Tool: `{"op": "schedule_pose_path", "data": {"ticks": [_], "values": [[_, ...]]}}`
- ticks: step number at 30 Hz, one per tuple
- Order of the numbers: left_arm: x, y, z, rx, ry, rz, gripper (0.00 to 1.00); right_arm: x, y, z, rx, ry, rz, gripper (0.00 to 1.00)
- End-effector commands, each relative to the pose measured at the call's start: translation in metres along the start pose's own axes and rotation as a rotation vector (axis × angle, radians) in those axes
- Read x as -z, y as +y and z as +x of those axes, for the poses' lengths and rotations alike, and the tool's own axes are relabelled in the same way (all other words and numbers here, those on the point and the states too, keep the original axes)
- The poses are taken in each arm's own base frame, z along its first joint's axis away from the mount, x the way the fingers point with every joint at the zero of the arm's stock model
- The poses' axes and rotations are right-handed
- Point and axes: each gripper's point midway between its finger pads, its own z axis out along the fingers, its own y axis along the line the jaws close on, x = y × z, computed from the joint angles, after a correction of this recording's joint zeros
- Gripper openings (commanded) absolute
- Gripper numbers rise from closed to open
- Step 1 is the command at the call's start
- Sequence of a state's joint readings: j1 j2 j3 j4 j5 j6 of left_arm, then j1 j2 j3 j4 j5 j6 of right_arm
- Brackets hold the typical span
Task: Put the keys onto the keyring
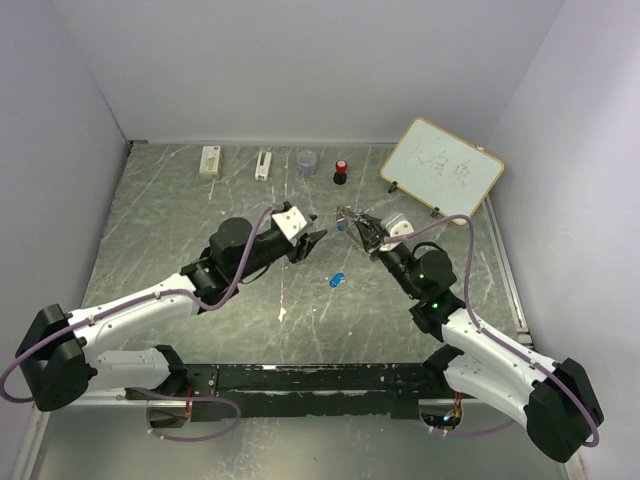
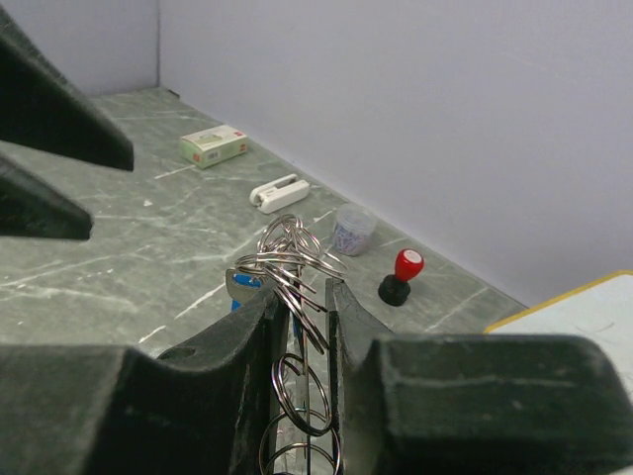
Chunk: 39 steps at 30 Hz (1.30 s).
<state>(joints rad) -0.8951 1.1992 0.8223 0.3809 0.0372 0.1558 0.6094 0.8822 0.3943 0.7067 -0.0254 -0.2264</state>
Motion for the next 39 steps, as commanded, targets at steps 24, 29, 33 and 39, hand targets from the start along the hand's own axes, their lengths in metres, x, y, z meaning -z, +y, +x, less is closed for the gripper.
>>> {"op": "schedule_pose_path", "data": {"ticks": [24,29,33,39], "values": [[-0.020,0.000,-0.032,0.209,-0.132,0.077,0.54,-0.006,0.021,-0.040,-0.050,-0.151,-0.136,0.00],[-0.029,-0.006,-0.025,0.228,-0.094,0.107,0.52,-0.006,0.021,-0.043,-0.052,-0.162,-0.139,0.00],[-0.024,-0.010,-0.021,0.234,-0.108,0.122,0.51,-0.011,0.015,-0.044,-0.086,-0.141,-0.107,0.00],[0.000,-0.010,-0.010,0.211,-0.174,0.095,0.55,-0.022,0.007,-0.046,-0.136,-0.102,-0.067,0.00]]}}
